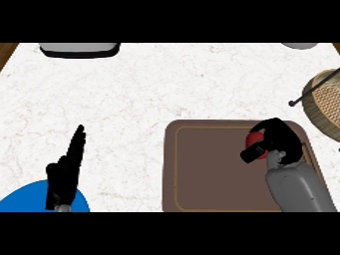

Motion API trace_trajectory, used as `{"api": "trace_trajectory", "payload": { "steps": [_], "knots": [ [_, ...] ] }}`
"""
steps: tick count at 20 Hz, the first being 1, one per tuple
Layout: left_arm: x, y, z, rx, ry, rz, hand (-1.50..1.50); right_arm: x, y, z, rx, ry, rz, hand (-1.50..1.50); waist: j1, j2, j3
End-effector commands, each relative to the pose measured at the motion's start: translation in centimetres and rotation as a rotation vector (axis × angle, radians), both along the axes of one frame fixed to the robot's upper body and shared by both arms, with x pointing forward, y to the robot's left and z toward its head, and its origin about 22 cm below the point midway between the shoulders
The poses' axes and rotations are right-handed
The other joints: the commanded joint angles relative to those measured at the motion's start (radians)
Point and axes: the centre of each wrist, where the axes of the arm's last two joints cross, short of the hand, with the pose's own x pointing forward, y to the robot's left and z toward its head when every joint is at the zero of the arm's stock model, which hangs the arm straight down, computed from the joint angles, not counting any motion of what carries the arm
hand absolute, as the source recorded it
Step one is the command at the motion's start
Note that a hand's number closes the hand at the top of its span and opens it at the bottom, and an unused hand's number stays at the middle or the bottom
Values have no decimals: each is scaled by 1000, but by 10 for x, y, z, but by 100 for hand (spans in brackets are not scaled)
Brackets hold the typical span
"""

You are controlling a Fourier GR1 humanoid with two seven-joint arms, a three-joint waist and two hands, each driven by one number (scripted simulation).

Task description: Pick the tomato from the tray and place it in the tiered basket

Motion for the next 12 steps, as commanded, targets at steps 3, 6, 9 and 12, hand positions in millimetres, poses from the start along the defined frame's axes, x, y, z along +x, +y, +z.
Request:
{"api": "trace_trajectory", "payload": {
  "steps": [3,6,9,12],
  "knots": [
    [-11,-8,-22,-17,82,-14,0,3,7,-23,-109,97,1,150,5,14,0],
    [-4,8,-14,-25,68,-10,0,18,-4,-15,-186,56,8,150,9,15,0],
    [-21,14,-17,-4,82,32,0,-42,-79,-25,-206,34,11,150,-24,7,0],
    [-19,24,-15,4,80,73,0,-84,-141,-15,-209,37,45,150,-75,0,0]
  ]
}}
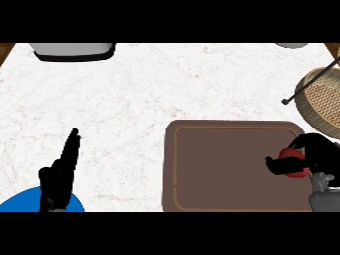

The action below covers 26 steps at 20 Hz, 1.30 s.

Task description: Pick the tomato from the tray and place it in the tiered basket

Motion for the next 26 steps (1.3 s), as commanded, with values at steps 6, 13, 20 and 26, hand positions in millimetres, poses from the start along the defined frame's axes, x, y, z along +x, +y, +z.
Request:
{"api": "trace_trajectory", "payload": {
  "steps": [6,13,20,26],
  "knots": [
    [5,1,-3,-4,72,25,0,-81,-127,51,-61,-167,-110,150,-6,18,2],
    [-24,17,-14,-3,89,48,0,-117,-130,128,36,-597,-245,150,-35,5,0],
    [3,1,-3,-1,63,26,0,-149,-105,225,-155,-751,-152,150,-6,16,0],
    [12,-13,-5,-10,70,-15,0,-158,-109,276,-176,-762,-196,150,15,20,1]
  ]
}}
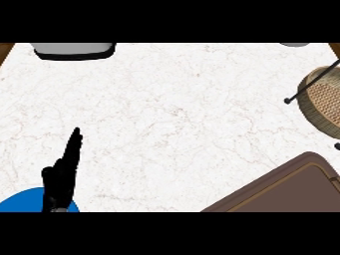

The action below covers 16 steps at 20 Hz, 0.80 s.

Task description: Pick the tomato from the tray and place it in the tiered basket

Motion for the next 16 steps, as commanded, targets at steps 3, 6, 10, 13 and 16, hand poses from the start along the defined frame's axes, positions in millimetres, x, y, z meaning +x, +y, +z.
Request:
{"api": "trace_trajectory", "payload": {
  "steps": [3,6,10,13,16],
  "knots": [
    [11,-5,6,-13,61,4,0,0,1,46,-16,-34,-74,150,20,11,-4],
    [-5,-2,-20,-13,67,-25,0,25,-14,62,10,-60,-72,150,38,16,-4],
    [1,-1,-14,0,70,-13,0,47,-12,68,15,-30,-100,150,46,17,-4],
    [13,-2,-9,3,62,-33,0,74,-47,50,39,-8,-119,150,49,20,-3],
    [13,-1,11,-21,90,-30,0,91,-51,51,34,-2,-74,150,50,17,-3]
  ]
}}
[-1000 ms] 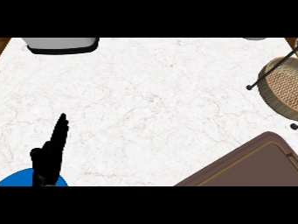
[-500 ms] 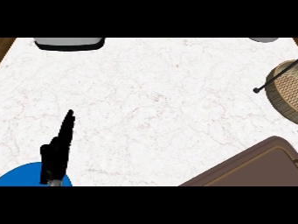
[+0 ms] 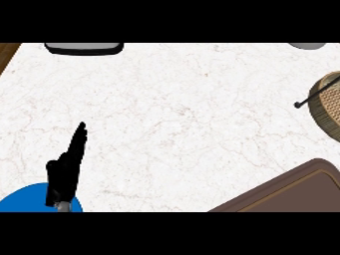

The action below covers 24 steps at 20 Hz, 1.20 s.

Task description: Pick the tomato from the tray and place it in the tiered basket

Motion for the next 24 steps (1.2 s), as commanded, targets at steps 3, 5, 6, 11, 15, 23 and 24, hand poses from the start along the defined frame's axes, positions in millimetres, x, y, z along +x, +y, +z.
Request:
{"api": "trace_trajectory", "payload": {
  "steps": [3,5,6,11,15,23,24],
  "knots": [
    [-10,8,-16,-4,83,14,0,39,-21,-4,38,49,27,150,1,6,-4],
    [-18,-9,-13,-12,73,4,0,48,-32,-25,25,70,55,150,-2,4,-3],
    [-12,1,-8,-10,70,-14,0,64,-15,-27,11,93,53,150,7,6,-4],
    [5,6,-15,2,71,-10,0,101,-22,-40,12,117,31,150,13,11,-4],
    [-9,-10,-19,-10,76,-4,0,115,-44,-86,47,142,-5,150,3,8,-3],
    [-6,-17,-13,-20,75,4,0,150,-37,-125,307,2,31,150,3,7,-2],
    [-12,-5,-23,2,90,3,0,150,-28,-120,345,-38,63,-150,-9,3,-3]
  ]
}}
